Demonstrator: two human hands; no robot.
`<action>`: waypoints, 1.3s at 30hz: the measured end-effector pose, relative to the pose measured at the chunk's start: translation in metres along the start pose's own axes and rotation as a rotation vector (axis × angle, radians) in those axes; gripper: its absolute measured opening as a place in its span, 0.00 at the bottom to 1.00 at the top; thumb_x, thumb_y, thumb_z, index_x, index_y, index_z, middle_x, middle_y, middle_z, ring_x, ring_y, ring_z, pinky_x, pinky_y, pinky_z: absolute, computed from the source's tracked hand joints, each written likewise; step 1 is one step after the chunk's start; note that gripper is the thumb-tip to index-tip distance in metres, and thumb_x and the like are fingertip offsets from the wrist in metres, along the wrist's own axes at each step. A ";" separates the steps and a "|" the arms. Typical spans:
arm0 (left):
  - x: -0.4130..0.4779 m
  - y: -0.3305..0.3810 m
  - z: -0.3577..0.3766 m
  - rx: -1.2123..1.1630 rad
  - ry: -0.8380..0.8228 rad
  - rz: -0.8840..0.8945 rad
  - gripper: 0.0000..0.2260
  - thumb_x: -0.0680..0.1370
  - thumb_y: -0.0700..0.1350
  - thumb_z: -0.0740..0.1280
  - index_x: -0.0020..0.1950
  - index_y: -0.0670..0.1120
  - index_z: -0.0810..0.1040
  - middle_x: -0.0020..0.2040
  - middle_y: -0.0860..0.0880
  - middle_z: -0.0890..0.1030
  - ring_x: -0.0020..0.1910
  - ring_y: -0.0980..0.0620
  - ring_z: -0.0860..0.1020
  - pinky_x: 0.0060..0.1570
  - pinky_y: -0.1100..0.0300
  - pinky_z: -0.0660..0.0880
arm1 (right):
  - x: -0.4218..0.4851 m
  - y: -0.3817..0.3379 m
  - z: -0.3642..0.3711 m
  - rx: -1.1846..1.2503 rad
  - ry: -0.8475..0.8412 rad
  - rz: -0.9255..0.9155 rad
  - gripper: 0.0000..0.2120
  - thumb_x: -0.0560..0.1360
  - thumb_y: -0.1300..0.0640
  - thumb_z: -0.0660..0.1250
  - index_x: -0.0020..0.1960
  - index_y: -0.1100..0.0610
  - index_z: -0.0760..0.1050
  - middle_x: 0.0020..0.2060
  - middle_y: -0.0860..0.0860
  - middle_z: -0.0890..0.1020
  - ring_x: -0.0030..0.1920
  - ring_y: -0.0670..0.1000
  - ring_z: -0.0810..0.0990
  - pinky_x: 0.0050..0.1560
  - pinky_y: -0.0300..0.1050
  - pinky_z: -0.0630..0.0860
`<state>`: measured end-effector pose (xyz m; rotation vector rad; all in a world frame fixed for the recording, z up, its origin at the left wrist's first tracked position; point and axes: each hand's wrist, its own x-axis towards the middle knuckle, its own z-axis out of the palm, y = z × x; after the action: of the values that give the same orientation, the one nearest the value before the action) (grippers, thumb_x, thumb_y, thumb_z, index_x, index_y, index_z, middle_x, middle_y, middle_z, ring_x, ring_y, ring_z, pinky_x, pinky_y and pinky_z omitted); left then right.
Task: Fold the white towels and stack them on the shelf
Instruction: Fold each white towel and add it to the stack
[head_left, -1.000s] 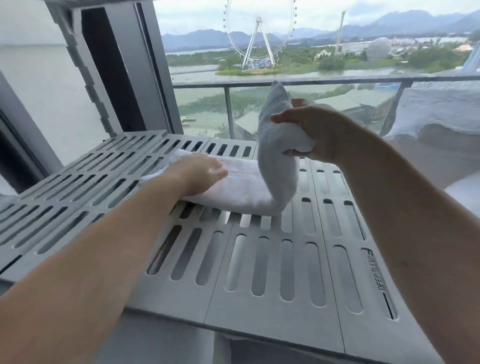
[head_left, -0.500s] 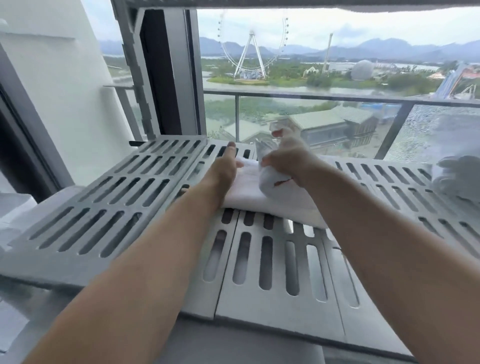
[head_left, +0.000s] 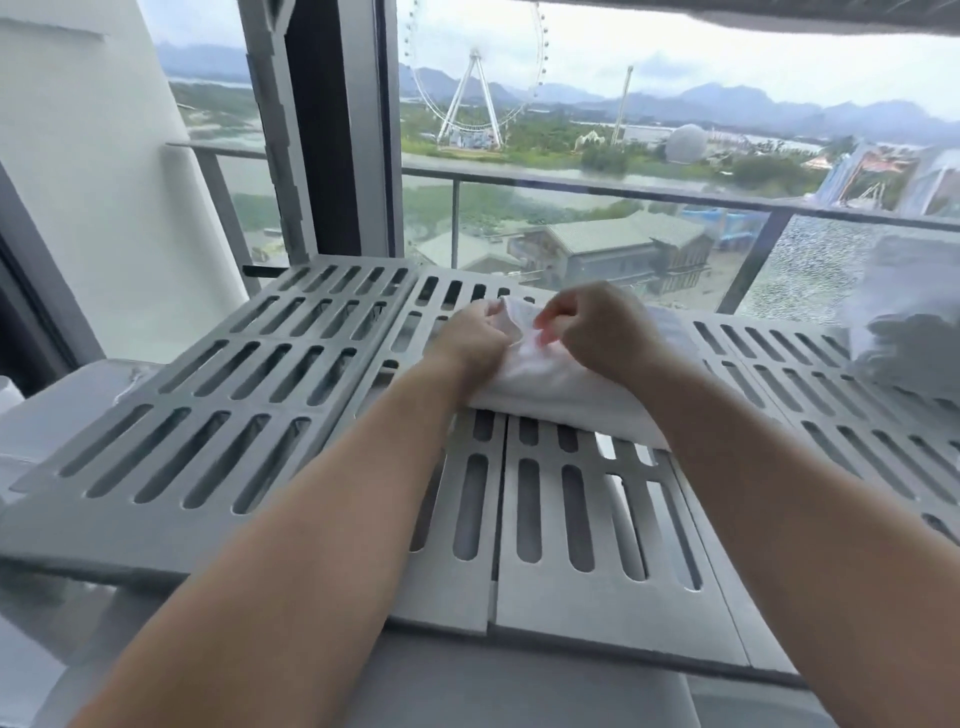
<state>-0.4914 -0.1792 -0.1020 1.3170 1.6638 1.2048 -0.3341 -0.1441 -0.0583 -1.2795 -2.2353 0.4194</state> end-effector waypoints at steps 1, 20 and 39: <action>0.002 -0.002 -0.001 0.023 0.013 0.000 0.28 0.76 0.33 0.57 0.76 0.45 0.68 0.65 0.44 0.78 0.61 0.45 0.79 0.64 0.47 0.77 | -0.003 0.006 0.001 -0.102 0.041 -0.026 0.08 0.75 0.58 0.67 0.45 0.52 0.86 0.44 0.47 0.87 0.48 0.50 0.83 0.53 0.47 0.79; 0.051 0.051 0.025 0.135 -0.214 0.152 0.12 0.84 0.37 0.60 0.57 0.41 0.84 0.53 0.44 0.85 0.40 0.58 0.81 0.38 0.68 0.76 | -0.046 0.003 0.043 -0.498 0.142 -0.324 0.18 0.83 0.56 0.55 0.48 0.60 0.82 0.45 0.55 0.86 0.46 0.58 0.83 0.46 0.50 0.77; 0.068 0.044 0.029 1.114 -0.170 0.395 0.20 0.82 0.41 0.55 0.74 0.52 0.70 0.72 0.46 0.74 0.68 0.43 0.73 0.59 0.49 0.73 | -0.045 0.049 0.019 -0.591 -0.077 0.225 0.32 0.81 0.38 0.40 0.82 0.50 0.46 0.82 0.53 0.46 0.81 0.55 0.44 0.78 0.62 0.48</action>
<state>-0.4674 -0.1039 -0.0684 2.3988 2.0677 0.2259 -0.2918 -0.1579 -0.1113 -1.8459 -2.3788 -0.1381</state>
